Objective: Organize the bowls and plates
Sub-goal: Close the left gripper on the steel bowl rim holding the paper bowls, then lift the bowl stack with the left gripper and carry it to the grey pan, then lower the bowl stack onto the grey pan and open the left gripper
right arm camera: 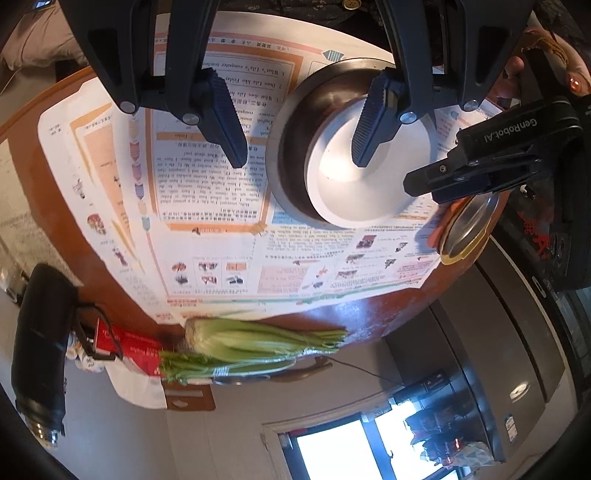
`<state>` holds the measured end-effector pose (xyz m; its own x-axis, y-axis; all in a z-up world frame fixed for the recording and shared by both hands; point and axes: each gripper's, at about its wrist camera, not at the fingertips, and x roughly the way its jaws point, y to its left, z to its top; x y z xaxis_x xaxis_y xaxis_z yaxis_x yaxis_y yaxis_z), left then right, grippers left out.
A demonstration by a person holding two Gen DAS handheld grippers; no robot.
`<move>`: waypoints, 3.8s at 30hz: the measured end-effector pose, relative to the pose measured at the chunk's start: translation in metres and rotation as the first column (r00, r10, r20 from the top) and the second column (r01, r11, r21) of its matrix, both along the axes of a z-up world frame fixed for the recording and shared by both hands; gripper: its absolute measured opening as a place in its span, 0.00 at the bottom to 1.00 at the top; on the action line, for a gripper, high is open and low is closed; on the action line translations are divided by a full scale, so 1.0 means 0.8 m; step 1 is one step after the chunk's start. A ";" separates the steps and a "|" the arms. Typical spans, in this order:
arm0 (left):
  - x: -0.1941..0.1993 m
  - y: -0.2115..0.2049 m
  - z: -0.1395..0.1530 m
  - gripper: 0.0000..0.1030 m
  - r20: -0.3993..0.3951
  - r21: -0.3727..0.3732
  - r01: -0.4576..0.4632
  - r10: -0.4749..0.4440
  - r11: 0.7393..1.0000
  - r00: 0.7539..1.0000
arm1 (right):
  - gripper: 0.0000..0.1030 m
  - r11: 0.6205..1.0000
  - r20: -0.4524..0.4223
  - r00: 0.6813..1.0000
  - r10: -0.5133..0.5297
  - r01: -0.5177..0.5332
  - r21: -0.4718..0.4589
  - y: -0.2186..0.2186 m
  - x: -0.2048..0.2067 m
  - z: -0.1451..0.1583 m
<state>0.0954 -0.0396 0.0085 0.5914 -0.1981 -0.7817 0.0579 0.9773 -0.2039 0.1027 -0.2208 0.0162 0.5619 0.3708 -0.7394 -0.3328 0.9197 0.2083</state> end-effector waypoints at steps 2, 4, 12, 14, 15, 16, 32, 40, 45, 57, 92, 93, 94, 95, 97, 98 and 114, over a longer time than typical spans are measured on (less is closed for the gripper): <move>0.003 -0.003 -0.006 0.51 -0.009 0.005 0.002 -0.002 1.000 1.000 | 0.57 1.000 -0.006 1.000 0.006 -0.006 -0.007 0.002 0.001 -0.004; 0.006 -0.004 -0.012 0.51 -0.022 0.012 -0.001 0.001 1.000 1.000 | 0.57 1.000 -0.015 1.000 0.008 -0.008 -0.006 0.002 0.003 -0.009; 0.019 -0.005 -0.030 0.51 -0.048 0.009 0.001 -0.001 1.000 0.999 | 0.58 0.999 -0.017 0.999 0.040 -0.040 -0.013 0.010 0.006 -0.020; 0.020 -0.006 -0.034 0.51 -0.054 0.007 0.008 -0.007 1.000 0.998 | 0.58 0.998 -0.024 0.998 0.054 -0.054 -0.010 0.013 0.006 -0.023; 0.021 -0.008 -0.036 0.51 -0.057 0.008 0.013 -0.012 1.000 0.998 | 0.58 0.998 -0.027 0.998 0.061 -0.062 -0.012 0.016 0.005 -0.024; 0.021 -0.009 -0.038 0.51 -0.061 0.008 0.016 -0.015 1.000 0.998 | 0.58 0.998 -0.024 0.998 0.060 -0.060 -0.020 0.017 0.005 -0.025; 0.025 0.004 -0.047 0.48 -0.105 -0.094 0.019 -0.028 0.995 0.994 | 0.62 0.997 -0.048 0.996 0.080 -0.081 -0.010 0.030 0.009 -0.030; 0.014 0.065 -0.011 0.48 -0.043 -0.123 -0.056 0.051 0.991 0.998 | 0.62 0.989 -0.016 0.989 0.148 -0.148 0.007 0.074 0.017 0.000; 0.005 0.129 0.022 0.48 0.015 -0.139 -0.125 0.129 0.982 0.992 | 0.62 0.972 0.036 0.972 0.233 -0.233 0.002 0.134 0.021 0.035; -0.003 0.275 0.038 0.48 0.033 -0.101 -0.266 0.271 0.959 0.962 | 0.62 0.912 0.048 0.911 0.409 -0.410 -0.001 0.293 0.043 0.056; -0.007 0.322 0.007 0.50 0.061 -0.088 -0.319 0.325 0.944 0.944 | 0.61 0.929 0.053 0.932 0.358 -0.350 -0.117 0.349 0.050 0.020; -0.009 0.322 0.010 0.50 0.071 -0.069 -0.330 0.335 0.941 0.940 | 0.62 0.930 0.056 0.933 0.355 -0.348 -0.116 0.348 0.050 0.021; -0.011 0.322 0.013 0.50 0.086 -0.042 -0.349 0.351 0.936 0.932 | 0.61 0.932 0.060 0.934 0.352 -0.344 -0.113 0.346 0.049 0.022; -0.013 0.322 0.016 0.50 0.097 -0.028 -0.361 0.362 0.932 0.927 | 0.61 0.933 0.065 0.934 0.350 -0.342 -0.111 0.344 0.049 0.023; -0.020 0.323 0.025 0.50 0.122 -0.013 -0.380 0.379 0.925 0.917 | 0.61 0.935 0.069 0.935 0.347 -0.339 -0.107 0.341 0.047 0.026; -0.022 0.324 0.028 0.50 0.129 -0.013 -0.382 0.381 0.924 0.916 | 0.62 0.936 0.073 0.936 0.344 -0.336 -0.104 0.339 0.046 0.027; -0.095 0.264 0.065 0.54 0.247 0.056 -0.436 0.411 0.898 0.878 | 0.62 0.946 0.168 0.934 0.314 -0.294 -0.134 0.282 -0.013 0.051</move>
<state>0.0196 0.1718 0.0602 0.7611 0.1875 -0.6210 -0.3347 0.9335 -0.1284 0.0924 0.0047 0.0570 0.5645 0.4712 -0.6777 -0.6232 0.7817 0.0244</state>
